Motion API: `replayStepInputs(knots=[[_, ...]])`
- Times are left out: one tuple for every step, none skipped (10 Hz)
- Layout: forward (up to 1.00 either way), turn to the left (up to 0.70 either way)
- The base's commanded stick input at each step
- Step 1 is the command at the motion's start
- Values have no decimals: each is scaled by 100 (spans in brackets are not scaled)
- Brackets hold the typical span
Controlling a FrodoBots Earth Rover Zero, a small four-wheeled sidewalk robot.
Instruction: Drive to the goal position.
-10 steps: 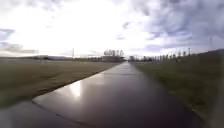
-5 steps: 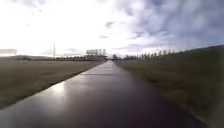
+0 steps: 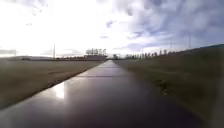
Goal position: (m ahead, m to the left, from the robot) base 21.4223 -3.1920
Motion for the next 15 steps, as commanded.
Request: replayStepInputs(knots=[[100,0],[100,0],[100,0],[100,0],[100,0],[100,0],[100,0],[100,0],[100,0],[100,0],[100,0],[100,0],[100,0],[100,0],[100,0]])
